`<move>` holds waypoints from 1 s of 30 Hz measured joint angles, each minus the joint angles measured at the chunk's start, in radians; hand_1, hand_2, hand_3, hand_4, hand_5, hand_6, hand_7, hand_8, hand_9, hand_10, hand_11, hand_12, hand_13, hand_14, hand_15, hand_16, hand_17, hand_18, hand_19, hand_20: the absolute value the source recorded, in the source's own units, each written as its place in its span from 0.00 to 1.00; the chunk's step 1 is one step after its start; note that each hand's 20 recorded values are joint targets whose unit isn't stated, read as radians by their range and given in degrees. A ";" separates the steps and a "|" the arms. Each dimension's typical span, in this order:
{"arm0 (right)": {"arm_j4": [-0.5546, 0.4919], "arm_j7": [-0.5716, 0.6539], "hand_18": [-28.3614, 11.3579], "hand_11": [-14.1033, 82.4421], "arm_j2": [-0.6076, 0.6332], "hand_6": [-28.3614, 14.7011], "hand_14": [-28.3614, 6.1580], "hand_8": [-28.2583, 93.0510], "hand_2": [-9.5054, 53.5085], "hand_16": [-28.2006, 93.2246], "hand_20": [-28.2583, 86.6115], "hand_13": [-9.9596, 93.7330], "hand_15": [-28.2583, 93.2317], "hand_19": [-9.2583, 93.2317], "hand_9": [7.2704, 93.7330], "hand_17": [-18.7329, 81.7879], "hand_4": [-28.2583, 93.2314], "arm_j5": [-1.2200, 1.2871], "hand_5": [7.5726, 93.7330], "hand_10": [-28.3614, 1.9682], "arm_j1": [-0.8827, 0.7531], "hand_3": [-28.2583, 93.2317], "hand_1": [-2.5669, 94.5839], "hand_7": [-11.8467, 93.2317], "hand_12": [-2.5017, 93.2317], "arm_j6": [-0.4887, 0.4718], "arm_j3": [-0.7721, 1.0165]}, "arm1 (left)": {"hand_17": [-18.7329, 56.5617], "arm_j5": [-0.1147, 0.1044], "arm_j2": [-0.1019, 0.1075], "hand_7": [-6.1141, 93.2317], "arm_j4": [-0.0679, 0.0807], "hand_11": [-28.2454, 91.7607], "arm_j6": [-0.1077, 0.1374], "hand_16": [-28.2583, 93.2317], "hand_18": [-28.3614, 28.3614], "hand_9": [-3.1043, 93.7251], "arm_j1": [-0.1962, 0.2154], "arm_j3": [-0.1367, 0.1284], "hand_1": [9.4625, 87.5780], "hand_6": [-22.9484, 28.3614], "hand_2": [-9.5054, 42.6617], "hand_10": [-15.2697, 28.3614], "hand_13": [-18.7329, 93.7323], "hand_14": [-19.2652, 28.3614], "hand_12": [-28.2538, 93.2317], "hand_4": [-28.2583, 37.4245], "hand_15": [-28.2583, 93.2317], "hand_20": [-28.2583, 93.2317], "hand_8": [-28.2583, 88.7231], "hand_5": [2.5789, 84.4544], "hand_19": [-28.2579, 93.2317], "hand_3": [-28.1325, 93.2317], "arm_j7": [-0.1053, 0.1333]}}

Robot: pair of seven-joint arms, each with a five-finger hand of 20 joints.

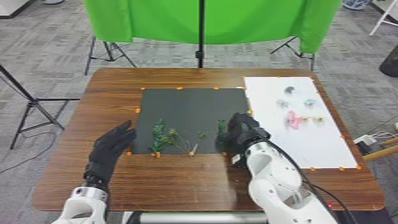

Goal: Arrange flowers

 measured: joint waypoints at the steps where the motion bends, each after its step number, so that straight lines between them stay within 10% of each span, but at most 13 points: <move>1: -0.002 -0.002 0.46 0.75 0.002 0.58 0.76 0.37 0.00 0.51 0.86 1.00 0.82 1.00 0.91 0.92 0.62 -0.001 0.82 0.58 -0.001 0.08 0.73 0.50 0.31 0.000 0.000 | 0.33 0.000 0.000 0.13 0.000 0.35 0.000 0.27 0.72 0.48 0.000 0.000 0.17 0.52 0.14 0.63 0.47 0.72 0.36 0.08 0.31 0.41 0.19 0.52 0.29 0.77 0.000; 10: -0.053 -0.031 0.45 0.74 0.066 0.59 0.75 0.37 0.00 0.51 0.86 0.99 0.82 1.00 0.91 0.92 0.63 0.003 0.81 0.57 0.000 0.05 0.75 0.51 0.31 -0.009 0.001 | 0.33 0.001 -0.002 0.13 0.000 0.35 -0.001 0.27 0.72 0.48 0.001 -0.002 0.17 0.52 0.15 0.63 0.47 0.71 0.36 0.08 0.31 0.41 0.19 0.52 0.29 0.77 -0.001; 12: -0.068 -0.040 0.45 0.73 0.096 0.59 0.74 0.31 0.00 0.51 0.86 0.99 0.82 1.00 0.91 0.91 0.29 0.007 0.81 0.56 0.005 0.53 0.53 0.50 0.32 -0.017 -0.004 | 0.33 0.001 -0.002 0.13 0.000 0.35 -0.001 0.27 0.72 0.48 0.001 -0.002 0.17 0.52 0.15 0.63 0.47 0.72 0.36 0.08 0.31 0.41 0.19 0.52 0.29 0.77 -0.001; 14: -0.079 -0.048 0.42 0.68 0.126 0.59 0.73 0.25 0.00 0.51 0.85 0.97 0.81 1.00 0.90 0.88 0.17 0.013 0.80 0.53 0.012 0.72 0.42 0.45 0.32 -0.021 -0.006 | 0.33 0.002 -0.003 0.13 0.000 0.35 -0.001 0.27 0.72 0.48 0.001 -0.002 0.17 0.52 0.15 0.63 0.47 0.71 0.36 0.08 0.31 0.41 0.19 0.52 0.29 0.77 -0.001; 20: -0.104 -0.048 0.39 0.41 0.179 0.58 0.67 0.19 0.00 0.53 0.83 0.90 0.79 1.00 0.82 0.81 0.16 0.007 0.71 0.42 0.018 0.74 0.44 0.31 0.30 0.061 0.038 | 0.33 0.004 -0.006 0.13 -0.001 0.35 -0.001 0.27 0.72 0.48 0.000 -0.002 0.17 0.52 0.15 0.63 0.47 0.72 0.36 0.08 0.31 0.41 0.19 0.52 0.29 0.77 -0.001; 30: -0.077 0.084 0.40 0.38 0.205 0.53 0.66 0.19 0.00 0.52 0.81 0.90 0.80 1.00 0.79 0.82 0.15 -0.062 0.67 0.37 0.026 0.72 0.41 0.25 0.29 -0.119 0.305 | 0.33 0.004 -0.006 0.13 -0.001 0.35 0.001 0.27 0.72 0.48 0.003 -0.003 0.17 0.52 0.15 0.63 0.47 0.72 0.36 0.07 0.31 0.41 0.19 0.52 0.29 0.77 -0.002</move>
